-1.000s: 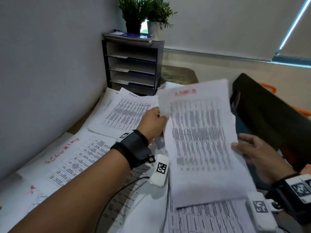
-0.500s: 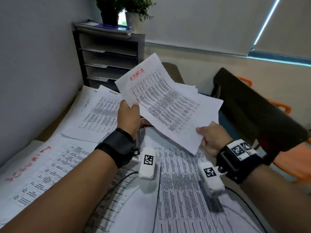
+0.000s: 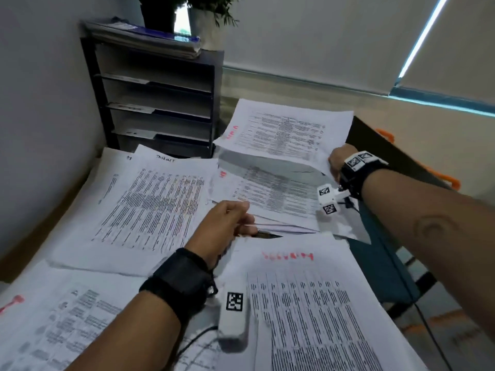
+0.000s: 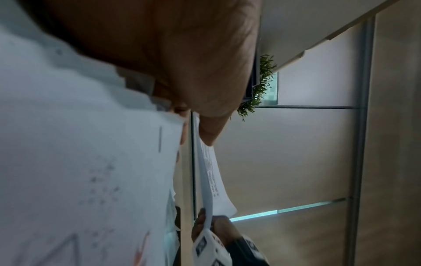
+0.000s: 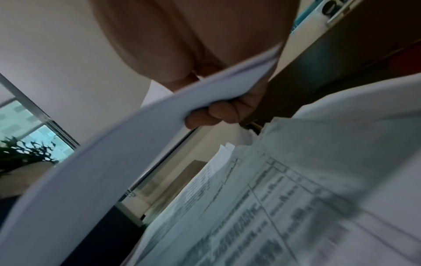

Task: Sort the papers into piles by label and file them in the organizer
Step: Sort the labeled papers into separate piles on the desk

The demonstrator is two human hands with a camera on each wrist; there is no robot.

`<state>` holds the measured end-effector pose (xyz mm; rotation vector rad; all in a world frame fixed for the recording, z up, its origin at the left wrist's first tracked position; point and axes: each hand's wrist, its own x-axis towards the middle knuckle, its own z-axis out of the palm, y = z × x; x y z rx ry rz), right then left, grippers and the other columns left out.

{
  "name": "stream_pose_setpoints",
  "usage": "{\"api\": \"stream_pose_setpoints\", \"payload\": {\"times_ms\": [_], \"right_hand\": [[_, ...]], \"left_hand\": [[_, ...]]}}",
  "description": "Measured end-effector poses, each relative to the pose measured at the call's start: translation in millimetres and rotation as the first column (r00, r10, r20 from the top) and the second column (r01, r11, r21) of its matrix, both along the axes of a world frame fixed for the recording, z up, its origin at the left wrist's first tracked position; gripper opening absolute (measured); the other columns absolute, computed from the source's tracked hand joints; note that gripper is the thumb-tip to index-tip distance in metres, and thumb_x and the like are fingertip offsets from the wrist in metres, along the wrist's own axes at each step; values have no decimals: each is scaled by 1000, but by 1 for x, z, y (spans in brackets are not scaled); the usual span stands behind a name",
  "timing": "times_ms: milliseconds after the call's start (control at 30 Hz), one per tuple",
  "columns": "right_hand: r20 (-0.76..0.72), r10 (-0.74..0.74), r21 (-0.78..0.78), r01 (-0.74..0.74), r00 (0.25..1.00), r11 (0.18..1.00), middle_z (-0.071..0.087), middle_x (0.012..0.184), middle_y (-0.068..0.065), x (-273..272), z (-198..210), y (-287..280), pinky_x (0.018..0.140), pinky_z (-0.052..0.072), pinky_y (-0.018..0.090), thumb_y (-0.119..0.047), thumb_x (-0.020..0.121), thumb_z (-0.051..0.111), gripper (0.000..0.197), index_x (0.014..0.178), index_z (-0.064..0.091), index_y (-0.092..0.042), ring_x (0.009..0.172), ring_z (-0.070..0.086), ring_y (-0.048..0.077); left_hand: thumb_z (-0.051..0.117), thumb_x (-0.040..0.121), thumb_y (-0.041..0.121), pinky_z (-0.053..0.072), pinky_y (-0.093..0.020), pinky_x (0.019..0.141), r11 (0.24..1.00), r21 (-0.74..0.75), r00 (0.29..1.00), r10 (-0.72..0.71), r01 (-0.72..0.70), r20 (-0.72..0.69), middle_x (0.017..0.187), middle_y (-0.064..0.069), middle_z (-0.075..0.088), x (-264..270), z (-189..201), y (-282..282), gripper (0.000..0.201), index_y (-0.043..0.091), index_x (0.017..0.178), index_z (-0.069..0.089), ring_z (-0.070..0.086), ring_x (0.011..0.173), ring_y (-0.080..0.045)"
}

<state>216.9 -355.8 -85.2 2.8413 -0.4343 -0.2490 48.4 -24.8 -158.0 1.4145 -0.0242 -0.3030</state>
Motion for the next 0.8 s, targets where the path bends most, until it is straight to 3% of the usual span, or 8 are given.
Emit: {"api": "stream_pose_setpoints", "payload": {"times_ms": [100, 133, 233, 333, 467, 600, 700, 800], "right_hand": [[-75, 38, -36, -41, 996, 999, 68, 85, 16, 84, -22, -34, 81, 58, 52, -31, 41, 71, 56, 89, 74, -2, 93, 67, 41], [-91, 1, -12, -2, 996, 1000, 68, 83, 15, 88, -19, -26, 80, 58, 52, -33, 42, 71, 55, 88, 74, -3, 90, 68, 41], [7, -12, 46, 12, 1000, 999, 64, 86, 17, 66, 3, 18, 81, 56, 38, -22, 73, 75, 28, 86, 62, -1, 92, 69, 38], [18, -15, 63, 14, 1000, 998, 66, 88, 17, 63, 12, 37, 85, 58, 40, -10, 81, 64, 7, 86, 63, -5, 85, 67, 34], [120, -4, 110, -10, 993, 994, 67, 105, 11, 69, 11, 38, 88, 52, 33, -11, 84, 59, 20, 103, 66, -9, 93, 63, 30], [204, -30, 209, -14, 979, 978, 63, 117, 16, 65, 2, 23, 93, 52, 40, -22, 85, 59, 31, 113, 64, -9, 106, 64, 34], [332, -195, 585, -39, 923, 810, 61, 117, 16, 44, -4, 28, 96, 50, 41, -24, 95, 52, 38, 126, 60, -5, 105, 60, 32], [368, -294, 829, -168, 882, 534, 65, 117, 19, -11, -1, 57, 95, 55, 45, -14, 96, 57, 21, 115, 61, -8, 94, 60, 23]], "left_hand": [[59, 100, 28, 50, -29, 71, 998, -54, 1000, 6, -7, -18, 99, -9, 72, 2, -3, -1, 25, 6, 113, 61, 72, 75, -15], [58, 100, 25, 54, -27, 70, 997, -73, 1000, 8, -9, -24, 97, -10, 71, 3, -5, -2, 23, 6, 112, 61, 71, 74, -16], [59, 100, 22, 55, -26, 65, 992, -116, 997, 39, -46, -62, 92, -9, 70, 5, -7, -6, 18, 6, 107, 63, 70, 72, -17], [59, 99, 20, 52, -28, 63, 981, -181, 994, 55, -71, -94, 88, -10, 69, 5, -10, -9, 18, 5, 106, 63, 68, 71, -19], [60, 99, 19, 52, -25, 60, 976, -200, 994, 67, -83, -87, 88, -11, 69, 4, -11, -8, 16, 4, 101, 64, 67, 71, -20], [62, 98, 20, 53, -26, 64, 978, -194, 993, 61, -79, -99, 89, -10, 70, 3, -10, -8, 15, 6, 101, 64, 67, 74, -20], [63, 97, 21, 54, -33, 74, 986, -161, 995, 35, -50, -96, 92, -10, 70, 1, -7, -7, 15, 7, 102, 64, 69, 78, -20], [63, 97, 21, 57, -32, 79, 996, -86, 998, 19, -24, -60, 97, -12, 70, -1, -3, -7, 14, 7, 103, 64, 70, 80, -20]]}}
